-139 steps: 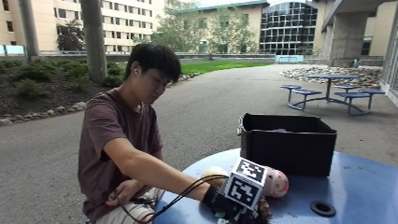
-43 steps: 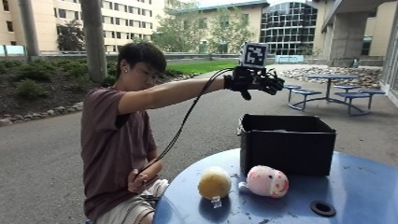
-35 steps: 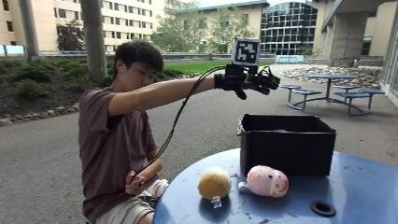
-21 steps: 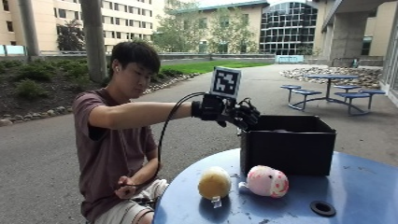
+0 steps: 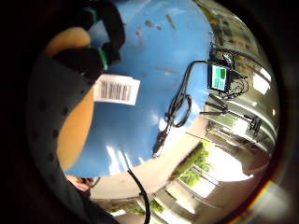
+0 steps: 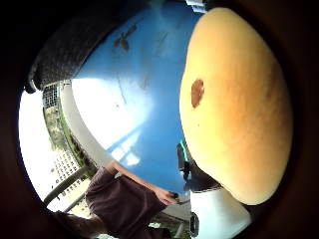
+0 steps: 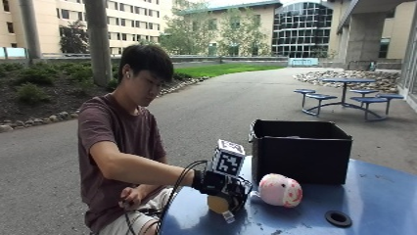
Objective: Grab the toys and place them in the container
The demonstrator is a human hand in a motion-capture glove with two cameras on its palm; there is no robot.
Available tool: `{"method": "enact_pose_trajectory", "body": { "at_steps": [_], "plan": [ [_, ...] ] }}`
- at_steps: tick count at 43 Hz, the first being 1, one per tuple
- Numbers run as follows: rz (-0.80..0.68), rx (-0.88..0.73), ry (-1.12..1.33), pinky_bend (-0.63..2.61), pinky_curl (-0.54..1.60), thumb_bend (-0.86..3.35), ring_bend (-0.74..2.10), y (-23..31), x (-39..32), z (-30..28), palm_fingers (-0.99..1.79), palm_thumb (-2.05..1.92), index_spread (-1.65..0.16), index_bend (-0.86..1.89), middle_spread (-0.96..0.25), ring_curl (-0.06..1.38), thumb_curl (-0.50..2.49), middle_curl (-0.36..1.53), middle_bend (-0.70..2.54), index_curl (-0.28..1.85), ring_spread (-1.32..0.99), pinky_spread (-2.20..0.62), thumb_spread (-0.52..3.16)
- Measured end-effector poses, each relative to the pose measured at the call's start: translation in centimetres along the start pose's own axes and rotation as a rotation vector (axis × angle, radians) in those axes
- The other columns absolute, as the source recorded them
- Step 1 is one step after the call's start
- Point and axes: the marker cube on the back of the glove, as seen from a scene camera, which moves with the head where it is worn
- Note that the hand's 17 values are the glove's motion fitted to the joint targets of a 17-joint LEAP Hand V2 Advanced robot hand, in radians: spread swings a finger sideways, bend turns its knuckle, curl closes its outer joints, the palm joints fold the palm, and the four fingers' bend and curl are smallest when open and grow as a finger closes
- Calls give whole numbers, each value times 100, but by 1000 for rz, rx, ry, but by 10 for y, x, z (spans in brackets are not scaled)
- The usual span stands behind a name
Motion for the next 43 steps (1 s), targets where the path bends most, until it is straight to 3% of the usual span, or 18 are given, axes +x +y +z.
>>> {"method": "enact_pose_trajectory", "body": {
  "at_steps": [9,13,19,24,34,43],
  "plan": [
    [4,153,-189,80,31,47,103,-17,5,-5,141,100,-22,42,-13,53,72,45,69,31,-31,-44,136],
    [12,154,-272,77,33,48,109,-23,10,-11,146,103,-20,59,-14,56,82,53,89,39,-30,-44,128],
    [31,143,-335,90,38,41,118,-23,18,-51,133,95,-18,77,-13,60,95,60,101,48,-29,-39,106],
    [79,208,-230,94,42,22,118,-20,23,-126,99,73,-24,86,-20,63,99,65,106,56,-35,-37,85],
    [99,393,-156,105,48,13,123,-14,-1,-282,84,68,-30,93,-26,69,108,73,113,69,-40,-35,57],
    [139,484,-70,112,51,10,128,-39,-59,-345,76,69,-35,96,-29,72,114,79,118,79,-43,-34,41]
  ]
}}
